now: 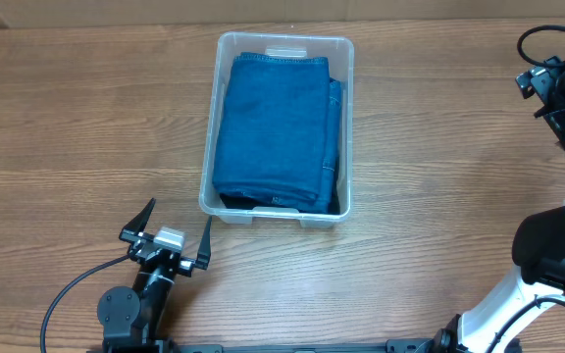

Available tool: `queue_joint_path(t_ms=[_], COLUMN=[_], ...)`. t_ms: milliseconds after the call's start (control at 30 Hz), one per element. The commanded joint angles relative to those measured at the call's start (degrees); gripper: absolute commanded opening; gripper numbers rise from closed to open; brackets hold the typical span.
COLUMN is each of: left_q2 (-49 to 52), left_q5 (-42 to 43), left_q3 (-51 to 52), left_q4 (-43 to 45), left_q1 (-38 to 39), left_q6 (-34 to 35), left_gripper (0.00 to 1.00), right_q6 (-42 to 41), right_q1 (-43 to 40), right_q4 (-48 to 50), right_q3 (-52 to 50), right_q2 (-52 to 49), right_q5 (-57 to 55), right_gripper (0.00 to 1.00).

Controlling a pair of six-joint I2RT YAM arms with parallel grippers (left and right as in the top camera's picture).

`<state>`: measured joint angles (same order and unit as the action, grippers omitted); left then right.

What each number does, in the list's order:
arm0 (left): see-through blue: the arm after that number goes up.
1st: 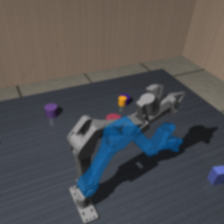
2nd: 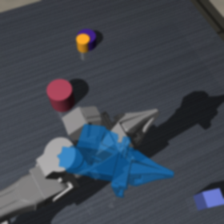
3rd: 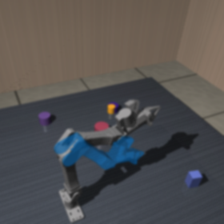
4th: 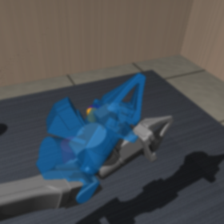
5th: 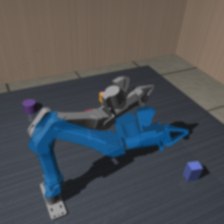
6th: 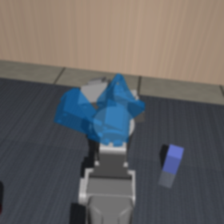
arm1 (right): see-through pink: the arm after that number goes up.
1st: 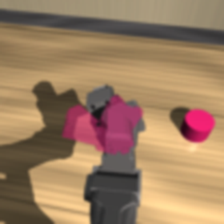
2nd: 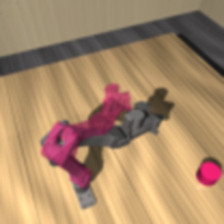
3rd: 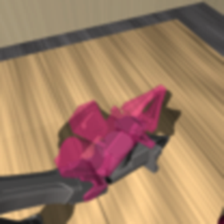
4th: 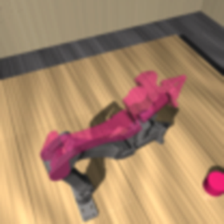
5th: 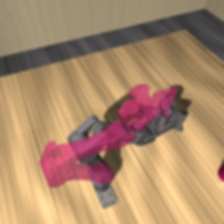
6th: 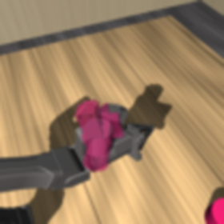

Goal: Pack container

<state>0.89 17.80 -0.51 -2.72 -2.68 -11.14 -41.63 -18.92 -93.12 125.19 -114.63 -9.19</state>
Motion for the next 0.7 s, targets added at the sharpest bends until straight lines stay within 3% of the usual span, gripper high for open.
queue_joint_path(t_ms=[0,433,667], left_q2=[-0.68,-0.68,-0.68], left_q5=[-0.57,-0.57,-0.57], left_q3=[0.26,0.26,0.26], left_q4=[-0.02,-0.02,-0.02], left_q1=[-0.31,-0.31,-0.31], left_q6=[-1.09,-1.09,-1.09], left_gripper=[1.0,1.0,1.0], right_q6=[-0.2,-0.2,-0.2], right_q1=[0.15,0.31,2.25], right_q4=[0.02,0.04,0.02], right_q3=[0.11,0.11,0.11], right_q2=[1.46,1.4,11.69], right_q5=[-0.11,-0.11,-0.11], right_gripper=[1.0,1.0,1.0])
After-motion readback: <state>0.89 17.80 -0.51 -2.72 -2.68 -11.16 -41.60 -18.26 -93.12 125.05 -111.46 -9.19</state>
